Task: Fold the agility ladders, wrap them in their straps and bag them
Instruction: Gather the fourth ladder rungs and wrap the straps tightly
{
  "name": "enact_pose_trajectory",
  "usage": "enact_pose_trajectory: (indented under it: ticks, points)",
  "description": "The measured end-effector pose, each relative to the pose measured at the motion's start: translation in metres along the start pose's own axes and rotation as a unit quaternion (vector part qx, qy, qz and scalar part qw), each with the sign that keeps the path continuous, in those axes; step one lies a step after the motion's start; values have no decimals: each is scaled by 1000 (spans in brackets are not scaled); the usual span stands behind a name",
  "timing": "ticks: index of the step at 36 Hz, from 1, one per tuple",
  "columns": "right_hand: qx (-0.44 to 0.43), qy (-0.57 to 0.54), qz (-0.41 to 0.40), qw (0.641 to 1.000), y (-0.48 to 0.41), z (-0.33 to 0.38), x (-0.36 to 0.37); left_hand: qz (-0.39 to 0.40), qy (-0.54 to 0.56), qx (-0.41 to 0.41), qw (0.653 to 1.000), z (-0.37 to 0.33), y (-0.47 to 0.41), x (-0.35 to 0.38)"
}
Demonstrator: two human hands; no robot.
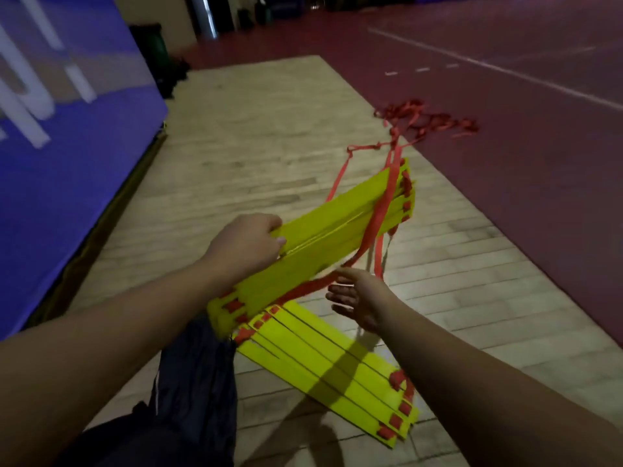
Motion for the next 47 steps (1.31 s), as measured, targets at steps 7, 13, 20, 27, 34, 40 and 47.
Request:
enact_pose_trajectory:
  ticks: [7,13,20,27,34,40,47]
  points:
    - [-88,20,-108,990,38,52,-34,45,171,-14,984,-37,20,-36]
    - [-46,-164,4,985,54,78,-42,55,255,-15,965,-38,43,-44]
    - [-16,-31,32,999,69,57,-40,70,334,-44,939,-33,56,-20]
    - [-190,20,-73,979,75,110,-46,92,269,-57,957,-18,44,4]
    - [-173,-110,-190,960,80,131,-110,96,217,-67,969,7,25,7]
    - [107,205,-169,958,50,44,-118,27,263,-90,960,35,19,-15]
    - [22,404,-134,905,20,35,-88,-15,352,-69,933,41,22,-32]
Point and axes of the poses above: each hand's wrist, its own y-axis away from the middle knuckle, its own x-axis out of the palm, z = x × y, the point moved 7 cm from there along -y, towards the middle knuckle, and after that the axes turned 1 degree about z, right-handed, at the moved point
